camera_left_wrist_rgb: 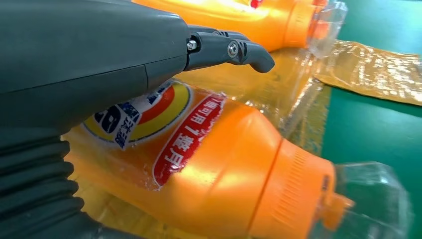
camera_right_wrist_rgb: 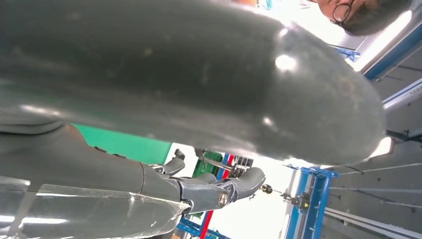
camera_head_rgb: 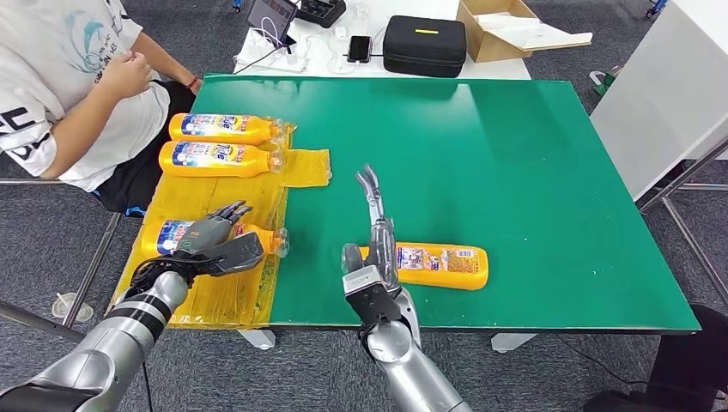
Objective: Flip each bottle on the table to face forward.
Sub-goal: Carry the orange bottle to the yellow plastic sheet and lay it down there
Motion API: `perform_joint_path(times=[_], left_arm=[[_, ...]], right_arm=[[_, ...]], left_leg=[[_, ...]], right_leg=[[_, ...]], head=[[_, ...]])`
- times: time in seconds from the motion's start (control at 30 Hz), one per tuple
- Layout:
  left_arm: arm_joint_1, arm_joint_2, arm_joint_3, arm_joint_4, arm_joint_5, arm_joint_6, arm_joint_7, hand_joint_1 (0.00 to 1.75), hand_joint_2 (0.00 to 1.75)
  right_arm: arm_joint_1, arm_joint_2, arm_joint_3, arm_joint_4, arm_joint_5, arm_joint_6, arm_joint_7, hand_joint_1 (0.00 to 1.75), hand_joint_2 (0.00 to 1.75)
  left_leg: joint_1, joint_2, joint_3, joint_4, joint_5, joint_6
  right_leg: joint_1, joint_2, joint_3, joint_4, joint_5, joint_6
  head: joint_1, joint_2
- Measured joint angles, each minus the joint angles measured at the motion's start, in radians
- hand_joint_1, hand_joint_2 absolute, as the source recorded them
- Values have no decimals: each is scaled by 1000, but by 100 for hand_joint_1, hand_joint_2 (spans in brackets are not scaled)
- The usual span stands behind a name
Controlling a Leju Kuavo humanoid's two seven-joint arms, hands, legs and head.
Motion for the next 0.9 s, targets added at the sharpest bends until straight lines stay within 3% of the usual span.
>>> perform_joint_path(times=[0.13,0.33,0.47,0.67,0.9], left_arm=[[-1,0,5,-1,17,-28,-14,0,0],[-8,15,36,-11,130,-178,-95,0,0],[22,8,91,-52,302,-134,-127,0,0],[142,-74,295,-269,672,108,-127,0,0],[254,-115,424,-458,758,129,-126,0,0]], right_arm=[[-5,0,-3,9,-1,2,0,0,0],[-9,0,-6,24,-12,6,-3,0,0],[-14,-1,-8,37,29,-5,20,0,175],[-39,-56,-9,67,306,36,308,0,175],[-37,-126,-32,67,419,101,410,0,175]], left_leg=[[0,0,0,0,0,0],[0,0,2,0,0,0],[0,0,2,0,0,0],[-1,0,1,0,0,0],[-1,0,0,0,-1,0]], right_leg=[[0,0,1,0,0,0],[0,0,2,0,0,0],[0,0,2,0,0,0],[-1,0,1,0,0,0],[0,0,-1,0,0,0]], head=[[0,0],[0,0],[0,0],[0,0],[0,0]])
